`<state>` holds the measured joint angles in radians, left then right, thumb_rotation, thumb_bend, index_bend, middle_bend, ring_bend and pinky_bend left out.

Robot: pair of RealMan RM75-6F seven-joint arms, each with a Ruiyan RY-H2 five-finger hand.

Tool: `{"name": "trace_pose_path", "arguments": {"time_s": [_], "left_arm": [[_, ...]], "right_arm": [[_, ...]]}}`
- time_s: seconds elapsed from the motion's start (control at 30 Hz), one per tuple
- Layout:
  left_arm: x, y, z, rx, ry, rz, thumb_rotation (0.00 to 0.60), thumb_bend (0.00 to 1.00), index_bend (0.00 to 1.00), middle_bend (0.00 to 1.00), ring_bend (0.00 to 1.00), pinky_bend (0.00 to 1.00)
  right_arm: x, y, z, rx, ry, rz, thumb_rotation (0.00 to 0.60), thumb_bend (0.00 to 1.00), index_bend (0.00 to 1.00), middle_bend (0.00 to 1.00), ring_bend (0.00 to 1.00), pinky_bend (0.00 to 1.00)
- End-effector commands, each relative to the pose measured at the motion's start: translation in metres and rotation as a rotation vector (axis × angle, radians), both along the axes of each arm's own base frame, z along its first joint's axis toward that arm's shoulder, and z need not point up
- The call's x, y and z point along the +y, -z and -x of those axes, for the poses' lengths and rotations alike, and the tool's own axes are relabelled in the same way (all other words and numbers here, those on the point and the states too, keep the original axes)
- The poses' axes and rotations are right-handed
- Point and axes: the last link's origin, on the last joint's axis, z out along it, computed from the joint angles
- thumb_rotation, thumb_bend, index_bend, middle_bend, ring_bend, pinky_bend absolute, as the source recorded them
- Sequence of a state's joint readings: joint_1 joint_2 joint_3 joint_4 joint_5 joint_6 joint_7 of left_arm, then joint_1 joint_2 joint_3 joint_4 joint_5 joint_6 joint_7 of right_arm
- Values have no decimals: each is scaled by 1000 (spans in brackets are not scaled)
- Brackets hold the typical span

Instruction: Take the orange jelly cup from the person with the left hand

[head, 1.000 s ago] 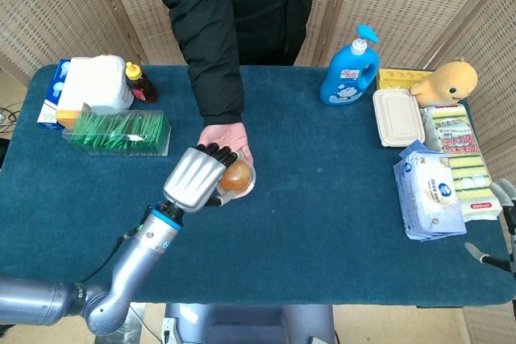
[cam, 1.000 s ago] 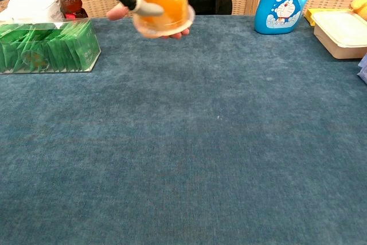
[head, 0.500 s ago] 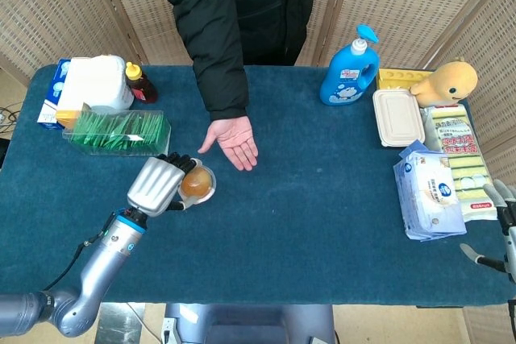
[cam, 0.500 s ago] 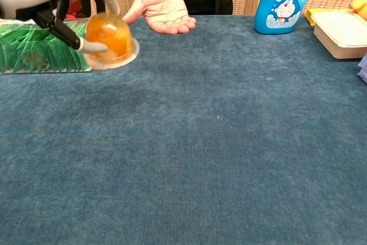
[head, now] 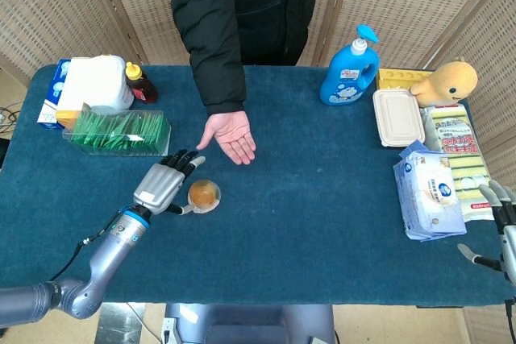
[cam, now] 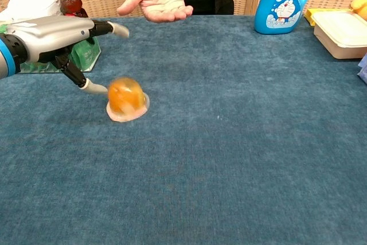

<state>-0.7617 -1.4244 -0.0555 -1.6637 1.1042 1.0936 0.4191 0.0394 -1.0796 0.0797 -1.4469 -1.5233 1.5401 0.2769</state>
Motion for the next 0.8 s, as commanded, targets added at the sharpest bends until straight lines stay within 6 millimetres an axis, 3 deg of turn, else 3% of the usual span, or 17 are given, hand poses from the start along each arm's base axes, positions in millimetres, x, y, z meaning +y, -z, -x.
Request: {"name": "trace_pose_path", "arguments": {"time_s": [0.03, 0.27, 0.37, 0.43, 0.6, 0.8], "left_arm": [[-4, -9, 1, -27, 3, -15, 600, 75, 0, 0, 0, 96], [-30, -48, 22, -84, 23, -82, 600, 73, 0, 0, 0, 83], [-50, -71, 52, -82, -3, -149, 600, 71, 0, 0, 0, 57], [-70, -94, 82, -73, -60, -242, 600, 63, 0, 0, 0, 38], [-108, -125, 136, -106, -206, -376, 600, 31, 0, 0, 0, 0], [-126, -139, 165, -119, -308, -389, 600, 26, 0, 0, 0, 0]], "right_arm": [[0, 0, -1, 1, -2, 2, 600, 27, 0, 3, 39, 125], [1, -1, -1, 0, -4, 5, 600, 28, 0, 4, 39, 125], [1, -3, -1, -7, -1, 15, 600, 28, 0, 4, 39, 126], [2, -5, 0, -10, 1, 19, 600, 28, 0, 4, 39, 126], [3, -7, 0, -13, -3, 34, 600, 27, 0, 4, 39, 126], [5, -5, -3, 3, -11, 32, 600, 28, 0, 4, 39, 126]]}}
